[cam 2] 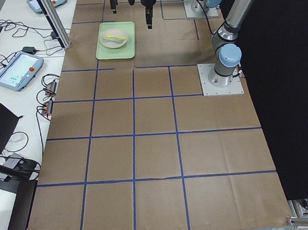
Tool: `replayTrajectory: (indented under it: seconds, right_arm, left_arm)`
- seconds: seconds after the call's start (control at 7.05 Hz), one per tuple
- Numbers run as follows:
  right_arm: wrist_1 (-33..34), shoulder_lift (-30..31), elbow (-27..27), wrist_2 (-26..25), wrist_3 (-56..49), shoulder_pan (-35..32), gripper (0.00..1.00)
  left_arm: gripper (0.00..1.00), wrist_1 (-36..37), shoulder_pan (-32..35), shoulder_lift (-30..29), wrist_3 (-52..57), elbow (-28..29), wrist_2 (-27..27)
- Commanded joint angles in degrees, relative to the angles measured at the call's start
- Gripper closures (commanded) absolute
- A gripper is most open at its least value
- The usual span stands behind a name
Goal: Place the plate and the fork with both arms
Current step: 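Lift the left gripper away while the right gripper moves over the plate, then lower the right gripper onto the yellow fork on the plate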
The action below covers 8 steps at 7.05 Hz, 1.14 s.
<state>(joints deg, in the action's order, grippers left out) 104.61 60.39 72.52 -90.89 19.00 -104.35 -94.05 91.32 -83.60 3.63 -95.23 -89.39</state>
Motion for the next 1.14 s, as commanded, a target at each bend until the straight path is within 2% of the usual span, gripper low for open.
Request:
replayTrajectory:
  seconds: [0.0, 0.43, 0.57, 0.85, 0.99]
  right_arm:
    - [6.5, -6.1, -0.1, -0.4, 3.8, -1.6, 0.01]
    - [10.9, -10.2, -0.1, -0.9, 3.8, -1.6, 0.07]
    - [12.4, -11.2, 0.0, -1.0, 3.8, -1.5, 0.13]
    - [12.4, -11.8, 0.1, -1.0, 3.8, -1.5, 0.34]
    - [12.4, -12.1, 0.1, -1.0, 3.8, -1.5, 0.41]
  left_arm:
    - [0.01, 0.0, 0.0, 0.0, 0.1, 0.0, 0.0]
    - [0.01, 0.0, 0.0, 0.0, 0.1, 0.0, 0.0]
    - [0.01, 0.0, 0.0, -0.1, 0.1, 0.0, 0.0]
    - [0.01, 0.0, 0.0, 0.0, 0.1, 0.0, 0.0]
    - [0.01, 0.0, 0.0, 0.0, 0.1, 0.0, 0.0]
